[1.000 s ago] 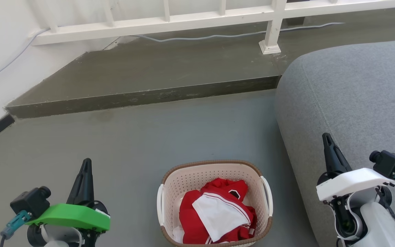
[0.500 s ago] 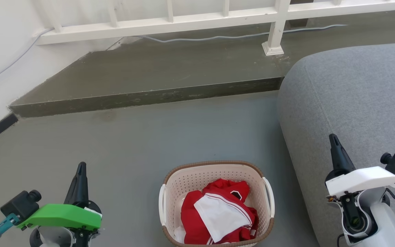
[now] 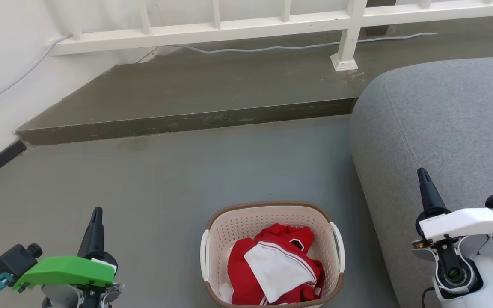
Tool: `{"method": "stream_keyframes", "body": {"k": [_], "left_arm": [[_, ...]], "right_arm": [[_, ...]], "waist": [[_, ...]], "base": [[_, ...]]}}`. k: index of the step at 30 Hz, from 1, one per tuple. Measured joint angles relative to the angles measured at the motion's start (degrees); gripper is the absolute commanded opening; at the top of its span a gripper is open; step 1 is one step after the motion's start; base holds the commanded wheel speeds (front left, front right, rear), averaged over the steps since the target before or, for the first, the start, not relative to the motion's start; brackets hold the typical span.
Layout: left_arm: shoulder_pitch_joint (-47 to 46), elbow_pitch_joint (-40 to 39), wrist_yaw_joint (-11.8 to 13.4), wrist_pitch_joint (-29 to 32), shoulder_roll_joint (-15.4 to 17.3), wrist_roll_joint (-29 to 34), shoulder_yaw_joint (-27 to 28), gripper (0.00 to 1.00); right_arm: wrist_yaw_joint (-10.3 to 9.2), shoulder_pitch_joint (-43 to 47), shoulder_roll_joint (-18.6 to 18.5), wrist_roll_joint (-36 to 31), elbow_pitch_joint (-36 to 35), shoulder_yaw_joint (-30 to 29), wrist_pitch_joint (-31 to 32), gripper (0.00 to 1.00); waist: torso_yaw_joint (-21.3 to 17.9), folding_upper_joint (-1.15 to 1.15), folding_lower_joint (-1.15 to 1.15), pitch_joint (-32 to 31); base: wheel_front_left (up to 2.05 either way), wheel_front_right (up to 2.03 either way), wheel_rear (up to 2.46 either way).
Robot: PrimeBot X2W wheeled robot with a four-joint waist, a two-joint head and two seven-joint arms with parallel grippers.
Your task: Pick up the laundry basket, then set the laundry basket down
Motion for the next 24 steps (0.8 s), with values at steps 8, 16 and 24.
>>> {"method": "stream_keyframes", "body": {"k": [8,16,24], "left_arm": [[-0.07,0.47,-0.05,1.64,0.0,-6.14,0.96,0.0],[-0.2,1.15,-0.46,3.37,0.0,-11.55,1.96,0.0],[-0.32,1.71,-0.48,4.81,0.01,-16.88,2.8,0.0]], "right_arm": [[0.4,0.0,0.42,6.27,0.04,-1.77,1.69,0.0],[0.84,0.0,0.73,11.96,0.1,-3.34,3.5,0.0],[1.33,0.0,0.89,17.74,0.15,-4.86,5.05,0.0]], "waist": [[0.38,0.0,0.0,-0.13],[0.73,0.0,0.0,-0.24],[1.07,0.0,0.0,-0.35]], "base": [[0.0,0.0,0.0],[0.0,0.0,0.0],[0.0,0.0,0.0]]}}
